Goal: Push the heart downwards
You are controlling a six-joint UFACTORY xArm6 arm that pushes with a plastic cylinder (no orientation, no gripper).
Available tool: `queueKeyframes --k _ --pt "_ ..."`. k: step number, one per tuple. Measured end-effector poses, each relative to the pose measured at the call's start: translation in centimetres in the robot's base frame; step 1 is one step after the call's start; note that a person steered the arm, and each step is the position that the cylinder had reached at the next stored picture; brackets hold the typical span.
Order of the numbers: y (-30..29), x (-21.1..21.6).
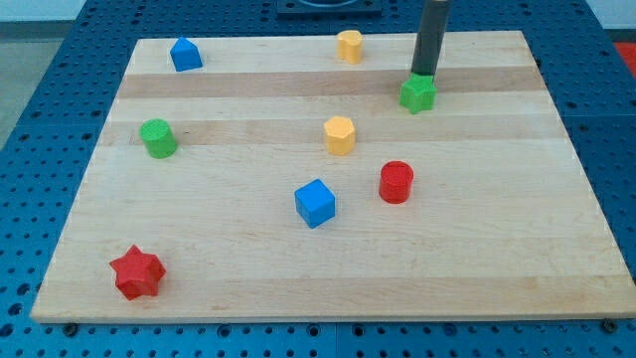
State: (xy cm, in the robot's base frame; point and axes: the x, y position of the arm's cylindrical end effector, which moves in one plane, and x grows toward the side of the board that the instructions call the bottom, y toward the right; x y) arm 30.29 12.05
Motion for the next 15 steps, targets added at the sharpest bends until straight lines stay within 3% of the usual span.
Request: queueKeyframes --k 2,4,5,10,15 --pt "-1.2 0.4" --pt "2.3 -9.9" --pt "-0.7 -11.1" --pt "-6.8 -11.1" --pt "-10.9 -7.3"
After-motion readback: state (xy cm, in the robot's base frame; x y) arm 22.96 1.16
